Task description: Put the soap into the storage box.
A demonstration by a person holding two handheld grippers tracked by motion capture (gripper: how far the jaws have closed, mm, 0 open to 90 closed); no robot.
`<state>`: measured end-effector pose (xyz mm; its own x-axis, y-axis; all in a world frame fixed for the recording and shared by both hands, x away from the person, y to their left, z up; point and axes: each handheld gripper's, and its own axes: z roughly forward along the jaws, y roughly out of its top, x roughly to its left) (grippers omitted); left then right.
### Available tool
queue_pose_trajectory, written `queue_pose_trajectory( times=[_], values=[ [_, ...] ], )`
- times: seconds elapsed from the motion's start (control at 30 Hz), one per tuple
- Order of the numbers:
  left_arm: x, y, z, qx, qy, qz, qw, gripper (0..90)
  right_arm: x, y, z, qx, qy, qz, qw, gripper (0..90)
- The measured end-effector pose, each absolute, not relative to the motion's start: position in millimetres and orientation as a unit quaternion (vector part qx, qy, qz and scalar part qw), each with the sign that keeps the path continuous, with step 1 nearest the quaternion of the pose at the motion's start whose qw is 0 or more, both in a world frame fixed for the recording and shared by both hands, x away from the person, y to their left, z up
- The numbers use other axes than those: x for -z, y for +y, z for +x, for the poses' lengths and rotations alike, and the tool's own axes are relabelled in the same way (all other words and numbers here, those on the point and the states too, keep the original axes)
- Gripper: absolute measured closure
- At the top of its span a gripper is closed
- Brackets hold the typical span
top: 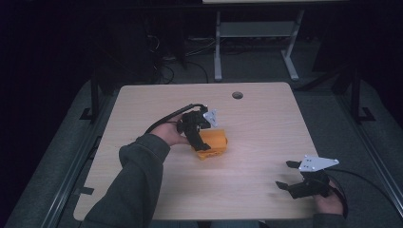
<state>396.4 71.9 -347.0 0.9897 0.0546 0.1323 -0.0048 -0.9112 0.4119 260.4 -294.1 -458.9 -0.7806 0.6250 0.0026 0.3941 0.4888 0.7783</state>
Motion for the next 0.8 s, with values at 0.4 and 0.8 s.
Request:
queue_pose_trajectory(
  times=[0.4, 0.8],
  values=[
    [335.6, 84.9, 388.2, -0.079, 0.017, 0.973, 0.217, 18.2, 458.9, -294.7, 260.4, -0.408, 0.85, 0.301, 0.143, 13.7],
    [335.9, 101.8, 380.5, -0.085, 0.026, 0.971, 0.22, 18.2, 459.2, -294.9, 260.1, -0.406, 0.85, 0.302, 0.143, 13.7]
  ],
)
